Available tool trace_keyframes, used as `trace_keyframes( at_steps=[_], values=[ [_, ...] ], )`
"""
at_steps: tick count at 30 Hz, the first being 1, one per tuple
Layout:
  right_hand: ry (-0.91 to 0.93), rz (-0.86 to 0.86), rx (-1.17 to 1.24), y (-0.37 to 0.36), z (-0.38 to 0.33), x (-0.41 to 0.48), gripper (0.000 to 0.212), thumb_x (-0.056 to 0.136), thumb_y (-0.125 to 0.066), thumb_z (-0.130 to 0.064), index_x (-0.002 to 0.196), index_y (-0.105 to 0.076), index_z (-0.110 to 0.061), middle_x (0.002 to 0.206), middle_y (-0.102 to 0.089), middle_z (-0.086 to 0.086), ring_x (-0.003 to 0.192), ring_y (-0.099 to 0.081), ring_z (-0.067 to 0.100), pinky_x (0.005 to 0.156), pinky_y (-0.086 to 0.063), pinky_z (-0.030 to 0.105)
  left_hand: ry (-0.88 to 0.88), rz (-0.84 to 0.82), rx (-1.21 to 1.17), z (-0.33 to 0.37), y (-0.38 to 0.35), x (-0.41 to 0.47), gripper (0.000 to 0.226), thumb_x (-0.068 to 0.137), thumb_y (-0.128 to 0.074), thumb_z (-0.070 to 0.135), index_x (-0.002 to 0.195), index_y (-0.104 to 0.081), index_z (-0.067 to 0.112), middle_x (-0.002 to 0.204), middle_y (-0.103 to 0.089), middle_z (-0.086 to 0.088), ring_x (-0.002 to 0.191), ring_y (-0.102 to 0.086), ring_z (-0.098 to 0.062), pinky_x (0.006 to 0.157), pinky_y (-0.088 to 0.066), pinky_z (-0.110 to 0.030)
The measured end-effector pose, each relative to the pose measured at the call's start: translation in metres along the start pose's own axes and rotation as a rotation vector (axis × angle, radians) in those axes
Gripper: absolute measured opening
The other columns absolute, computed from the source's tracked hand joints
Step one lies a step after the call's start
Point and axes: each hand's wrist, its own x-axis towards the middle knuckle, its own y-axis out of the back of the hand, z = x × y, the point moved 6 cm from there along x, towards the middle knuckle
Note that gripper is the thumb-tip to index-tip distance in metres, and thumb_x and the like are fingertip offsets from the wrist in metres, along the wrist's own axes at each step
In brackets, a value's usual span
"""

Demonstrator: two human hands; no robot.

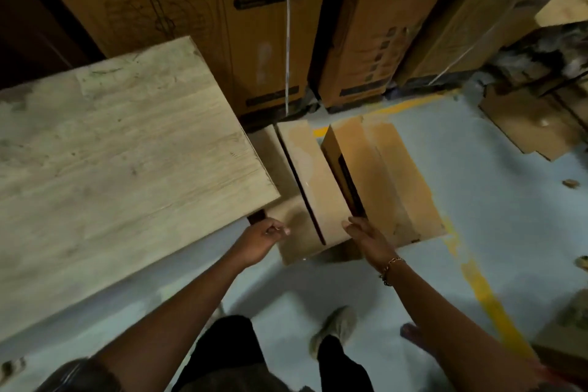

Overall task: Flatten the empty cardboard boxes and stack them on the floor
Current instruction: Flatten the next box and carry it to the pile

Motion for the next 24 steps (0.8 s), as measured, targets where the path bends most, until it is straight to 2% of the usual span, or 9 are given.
trace_keyframes(
  at_steps=[3, 6, 10, 12, 14, 16, 20, 22, 24],
  values=[
    [-0.008, -0.078, -0.083, 0.023, 0.023, 0.056, 0.059, 0.091, -0.059, -0.056, 0.14, -0.052, -0.025, 0.147, -0.048, -0.001, 0.133, -0.044, 0.019, 0.109, -0.034, 0.036, 0.15, 0.134, -0.111, -0.023, -0.032, 0.023, 0.018, 0.096, -0.063, 0.044, 0.104, -0.067, 0.029, 0.116, -0.067, 0.0, 0.11, -0.061, -0.018, 0.09, -0.046, -0.03],
    [-0.037, -0.121, -0.124, 0.034, 0.045, 0.107, 0.063, 0.089, -0.059, -0.059, 0.142, -0.05, -0.025, 0.148, -0.047, 0.001, 0.133, -0.044, 0.022, 0.11, -0.035, 0.039, 0.258, 0.254, -0.193, -0.047, -0.059, 0.047, 0.038, 0.099, -0.059, 0.044, 0.125, -0.064, 0.017, 0.131, -0.063, -0.007, 0.122, -0.056, -0.024, 0.101, -0.042, -0.033],
    [-0.056, -0.128, -0.173, 0.04, 0.071, 0.172, 0.067, 0.091, -0.06, -0.054, 0.147, -0.043, -0.021, 0.15, -0.045, 0.002, 0.136, -0.043, 0.024, 0.107, -0.033, 0.035, 0.411, 0.344, -0.274, -0.085, -0.089, 0.084, 0.058, 0.1, -0.055, 0.049, 0.147, -0.047, 0.016, 0.15, -0.048, -0.009, 0.134, -0.048, -0.028, 0.099, -0.036, -0.032],
    [-0.073, -0.138, -0.179, 0.036, 0.09, 0.203, 0.075, 0.089, -0.062, -0.056, 0.15, -0.038, -0.021, 0.153, -0.041, 0.001, 0.139, -0.041, 0.025, 0.111, -0.032, 0.037, 0.471, 0.376, -0.341, -0.107, -0.102, 0.105, 0.069, 0.098, -0.058, 0.05, 0.154, -0.037, 0.016, 0.157, -0.041, -0.009, 0.14, -0.044, -0.029, 0.1, -0.037, -0.032],
    [-0.074, -0.144, -0.159, 0.028, 0.111, 0.235, 0.096, 0.076, -0.066, -0.071, 0.152, -0.035, -0.021, 0.153, -0.04, 0.0, 0.138, -0.042, 0.024, 0.111, -0.034, 0.037, 0.505, 0.415, -0.459, -0.132, -0.113, 0.13, 0.086, 0.091, -0.067, 0.053, 0.158, -0.029, 0.015, 0.159, -0.038, -0.009, 0.142, -0.043, -0.03, 0.105, -0.037, -0.034],
    [-0.097, -0.148, -0.105, 0.019, 0.138, 0.269, 0.109, 0.064, -0.07, -0.078, 0.151, -0.036, -0.022, 0.151, -0.044, -0.001, 0.135, -0.045, 0.022, 0.109, -0.037, 0.036, 0.557, 0.445, -0.564, -0.16, -0.125, 0.154, 0.105, 0.073, -0.074, 0.067, 0.154, -0.035, 0.013, 0.15, -0.05, -0.008, 0.135, -0.05, -0.03, 0.111, -0.039, -0.038],
    [-0.054, -0.159, -0.009, 0.004, 0.165, 0.302, 0.104, 0.054, -0.081, -0.069, 0.142, -0.05, -0.022, 0.129, -0.063, -0.003, 0.114, -0.06, 0.013, 0.087, -0.045, 0.022, 0.567, 0.466, -0.554, -0.195, -0.141, 0.186, 0.077, 0.079, -0.073, 0.063, 0.142, -0.05, 0.025, 0.133, -0.062, -0.001, 0.122, -0.057, -0.028, 0.103, -0.044, -0.041],
    [-0.004, -0.164, 0.019, 0.001, 0.171, 0.309, 0.075, 0.07, -0.083, -0.042, 0.136, -0.054, -0.023, 0.12, -0.066, -0.008, 0.112, -0.062, 0.011, 0.083, -0.046, 0.017, 0.514, 0.492, -0.522, -0.196, -0.143, 0.191, 0.072, 0.085, -0.071, 0.058, 0.146, -0.046, 0.031, 0.126, -0.059, 0.005, 0.118, -0.055, -0.025, 0.104, -0.044, -0.041],
    [0.058, -0.175, 0.033, 0.004, 0.165, 0.305, 0.059, 0.082, -0.078, -0.024, 0.135, -0.052, -0.025, 0.117, -0.063, -0.015, 0.106, -0.059, -0.001, 0.08, -0.045, 0.01, 0.439, 0.526, -0.504, -0.188, -0.145, 0.189, 0.063, 0.088, -0.071, 0.051, 0.144, -0.046, 0.034, 0.119, -0.057, 0.009, 0.111, -0.053, -0.019, 0.102, -0.045, -0.039]
  ],
)
